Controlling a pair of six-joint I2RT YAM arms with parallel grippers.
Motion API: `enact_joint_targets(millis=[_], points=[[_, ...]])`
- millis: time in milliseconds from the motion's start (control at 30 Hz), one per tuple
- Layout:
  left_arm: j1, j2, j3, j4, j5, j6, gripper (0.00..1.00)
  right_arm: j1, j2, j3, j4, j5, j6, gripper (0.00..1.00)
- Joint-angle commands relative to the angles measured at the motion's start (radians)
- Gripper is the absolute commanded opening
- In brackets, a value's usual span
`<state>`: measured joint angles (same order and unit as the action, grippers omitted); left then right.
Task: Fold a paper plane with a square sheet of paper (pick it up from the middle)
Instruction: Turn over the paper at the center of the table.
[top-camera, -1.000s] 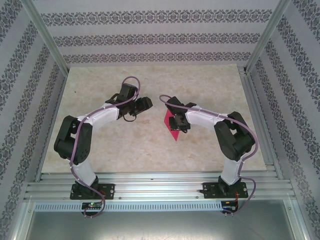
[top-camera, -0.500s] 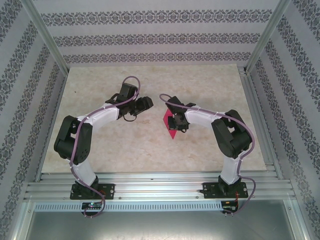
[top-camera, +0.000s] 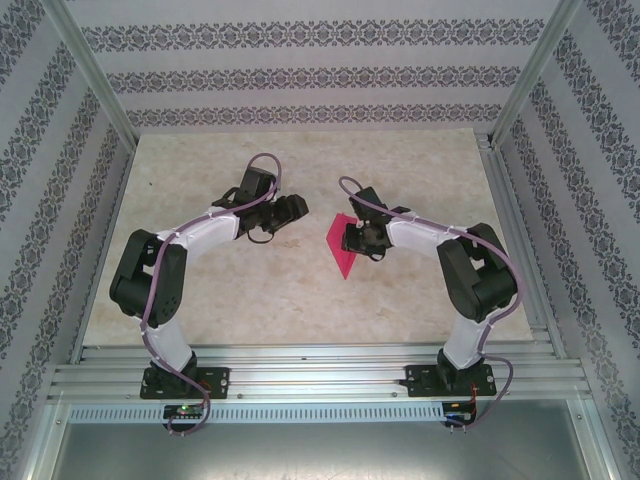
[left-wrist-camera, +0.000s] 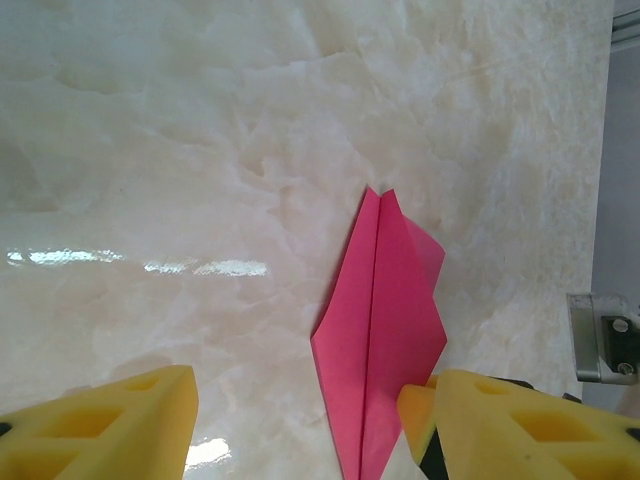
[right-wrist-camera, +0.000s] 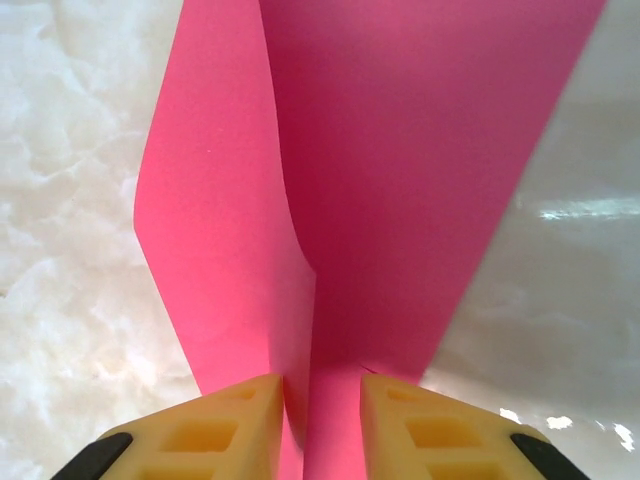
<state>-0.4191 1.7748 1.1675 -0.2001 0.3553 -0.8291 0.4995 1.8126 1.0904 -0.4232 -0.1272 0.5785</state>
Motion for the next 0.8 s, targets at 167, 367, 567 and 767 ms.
enact_joint_targets(millis=[167, 367, 567, 767], points=[[0.011, 0.013, 0.000, 0.043, 0.027, -0.013, 0.65, 0.000, 0.030, -0.018, 0.098, -0.081, 0.032, 0.15], [0.010, 0.007, -0.032, 0.081, 0.077, -0.034, 0.64, -0.025, -0.035, -0.095, 0.233, -0.166, 0.073, 0.00], [0.001, 0.001, -0.110, 0.155, 0.148, -0.086, 0.73, -0.075, -0.124, -0.236, 0.471, -0.296, 0.195, 0.00], [-0.055, 0.001, -0.208, 0.277, 0.203, -0.171, 0.76, -0.118, -0.167, -0.335, 0.652, -0.377, 0.289, 0.02]])
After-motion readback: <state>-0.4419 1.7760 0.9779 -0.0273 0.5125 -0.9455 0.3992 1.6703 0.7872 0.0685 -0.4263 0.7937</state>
